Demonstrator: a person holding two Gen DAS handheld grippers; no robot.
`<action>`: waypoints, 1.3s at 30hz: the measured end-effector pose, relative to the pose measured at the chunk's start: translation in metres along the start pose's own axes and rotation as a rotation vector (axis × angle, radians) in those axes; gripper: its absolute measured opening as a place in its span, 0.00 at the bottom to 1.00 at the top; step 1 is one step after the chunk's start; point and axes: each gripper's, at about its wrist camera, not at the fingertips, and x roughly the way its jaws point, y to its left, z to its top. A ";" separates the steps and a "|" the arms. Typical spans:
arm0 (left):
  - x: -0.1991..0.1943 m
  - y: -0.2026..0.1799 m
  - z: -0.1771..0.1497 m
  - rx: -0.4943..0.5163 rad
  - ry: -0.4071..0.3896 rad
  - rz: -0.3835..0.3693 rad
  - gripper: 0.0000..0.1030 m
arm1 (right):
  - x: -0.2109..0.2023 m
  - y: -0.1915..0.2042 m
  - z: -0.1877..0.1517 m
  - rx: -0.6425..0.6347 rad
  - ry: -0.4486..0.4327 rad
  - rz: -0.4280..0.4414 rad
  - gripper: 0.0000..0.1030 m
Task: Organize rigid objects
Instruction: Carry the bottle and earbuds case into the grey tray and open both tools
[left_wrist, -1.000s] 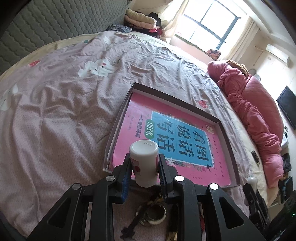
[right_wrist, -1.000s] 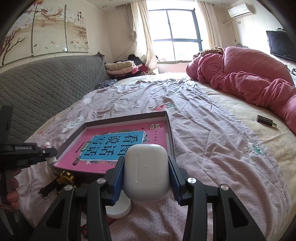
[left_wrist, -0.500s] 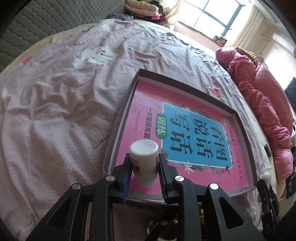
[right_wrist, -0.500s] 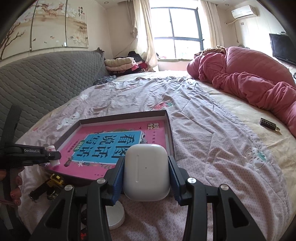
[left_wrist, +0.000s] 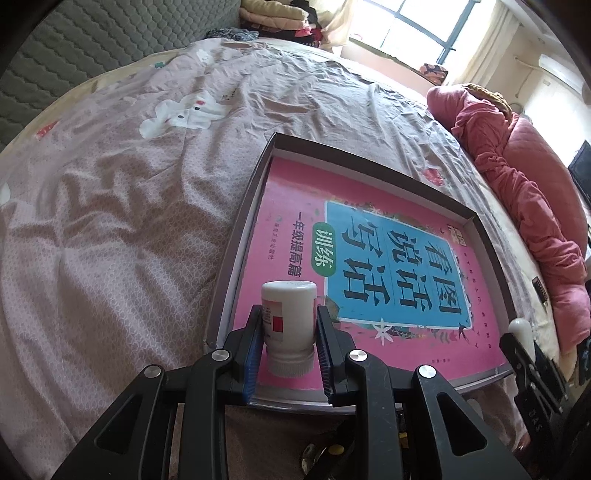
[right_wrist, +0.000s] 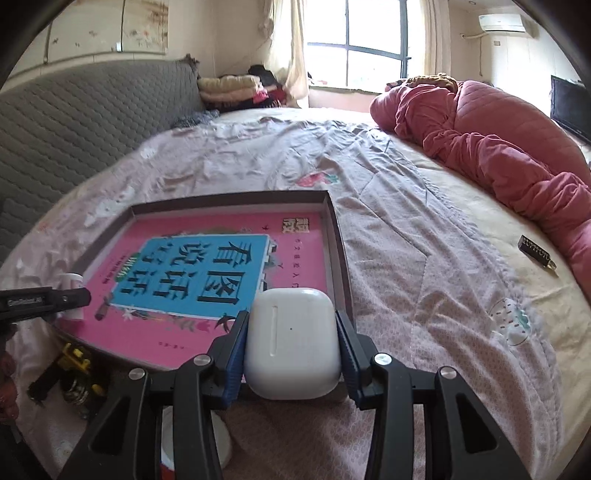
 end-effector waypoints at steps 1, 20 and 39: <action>0.001 0.000 0.001 0.002 0.007 -0.007 0.26 | 0.003 0.001 0.002 -0.007 0.013 -0.004 0.43; 0.000 0.005 0.006 -0.011 0.054 -0.048 0.26 | 0.034 0.016 0.007 -0.008 0.149 -0.033 0.44; 0.002 -0.002 0.006 0.026 0.072 0.021 0.26 | -0.005 0.005 -0.003 0.039 0.018 0.041 0.47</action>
